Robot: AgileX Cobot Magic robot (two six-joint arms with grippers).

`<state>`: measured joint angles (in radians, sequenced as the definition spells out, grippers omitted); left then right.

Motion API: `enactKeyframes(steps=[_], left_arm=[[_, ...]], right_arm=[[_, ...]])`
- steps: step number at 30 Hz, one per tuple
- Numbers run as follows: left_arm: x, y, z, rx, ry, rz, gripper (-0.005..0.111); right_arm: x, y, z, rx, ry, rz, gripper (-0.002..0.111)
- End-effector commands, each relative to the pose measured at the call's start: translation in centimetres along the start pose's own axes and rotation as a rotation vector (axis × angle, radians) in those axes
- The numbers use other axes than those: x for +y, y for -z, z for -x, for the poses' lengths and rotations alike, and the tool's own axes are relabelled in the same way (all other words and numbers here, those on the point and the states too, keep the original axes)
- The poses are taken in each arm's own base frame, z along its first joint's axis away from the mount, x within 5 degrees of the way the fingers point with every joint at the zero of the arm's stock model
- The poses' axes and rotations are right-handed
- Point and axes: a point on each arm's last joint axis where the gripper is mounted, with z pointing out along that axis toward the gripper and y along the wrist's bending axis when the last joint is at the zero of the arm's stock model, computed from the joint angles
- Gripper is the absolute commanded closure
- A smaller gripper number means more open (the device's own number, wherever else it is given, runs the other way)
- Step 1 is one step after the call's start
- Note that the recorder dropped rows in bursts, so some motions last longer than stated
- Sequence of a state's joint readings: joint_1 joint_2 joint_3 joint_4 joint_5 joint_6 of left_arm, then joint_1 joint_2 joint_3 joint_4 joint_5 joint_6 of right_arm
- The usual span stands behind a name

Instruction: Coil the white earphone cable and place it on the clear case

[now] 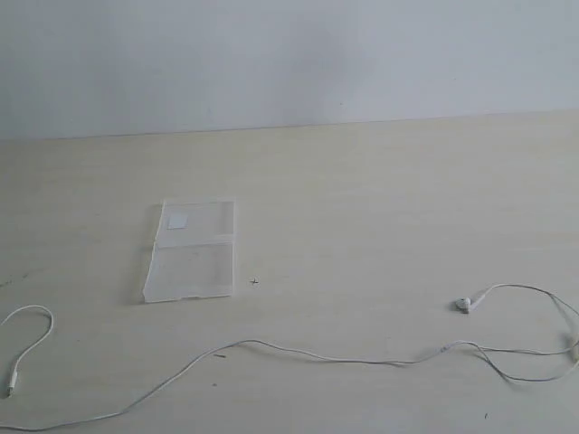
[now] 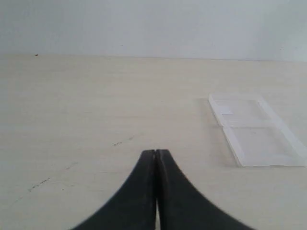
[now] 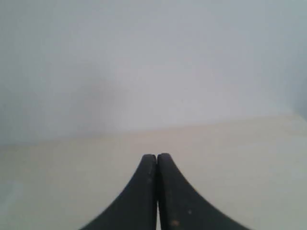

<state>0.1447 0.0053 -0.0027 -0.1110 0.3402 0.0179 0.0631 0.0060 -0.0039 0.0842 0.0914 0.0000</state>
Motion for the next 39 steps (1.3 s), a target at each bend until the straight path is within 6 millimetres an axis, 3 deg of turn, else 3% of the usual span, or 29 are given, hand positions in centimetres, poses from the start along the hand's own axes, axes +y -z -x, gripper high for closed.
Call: enactKeyframes(steps=[1,6,10,14,15,17,21,28,32,34,37,39], left_arm=[[0.0,0.0,0.0,-0.007,-0.006,-0.004,0.107],[0.0,0.0,0.0,-0.007,-0.006,-0.004,0.107],[0.0,0.0,0.0,-0.007,-0.006,-0.004,0.107],[0.0,0.0,0.0,-0.007,-0.006,-0.004,0.107],[0.0,0.0,0.0,-0.007,-0.006,-0.004,0.107],[0.0,0.0,0.0,-0.007,-0.006,-0.004,0.107],[0.0,0.0,0.0,-0.007,-0.006,-0.004,0.107],[0.0,0.0,0.0,-0.007,-0.006,-0.004,0.107],[0.0,0.0,0.0,-0.007,-0.006,-0.004,0.107],[0.0,0.0,0.0,-0.007,-0.006,-0.004,0.107],[0.0,0.0,0.0,-0.007,-0.006,-0.004,0.107],[0.0,0.0,0.0,-0.007,-0.006,-0.004,0.107]], right_arm=[[-0.3,0.8,3.5,-0.410,-0.110,-0.007,0.108],[-0.4,1.9,6.8,-0.564,-0.182,-0.015,0.108],[0.4,0.8,11.1,-0.419,-0.099,-0.003,0.108],[1.1,-2.3,14.4,-0.192,-0.061,0.016,0.108],[1.4,-3.9,15.9,-0.106,-0.059,0.025,0.108],[1.5,-5.9,17.9,-0.120,-0.065,0.019,0.108],[1.4,-8.5,19.4,-0.162,-0.085,0.001,0.108],[1.3,-11.6,17.2,0.007,-0.193,-0.002,0.108],[1.2,-14.6,14.7,0.161,-0.487,-0.039,0.108],[1.7,-16.2,13.0,0.307,-0.540,-0.044,0.108],[4.3,-18.6,10.9,0.534,-0.395,0.071,0.108],[7.2,-20.1,10.0,0.667,-0.210,0.257,0.108]])
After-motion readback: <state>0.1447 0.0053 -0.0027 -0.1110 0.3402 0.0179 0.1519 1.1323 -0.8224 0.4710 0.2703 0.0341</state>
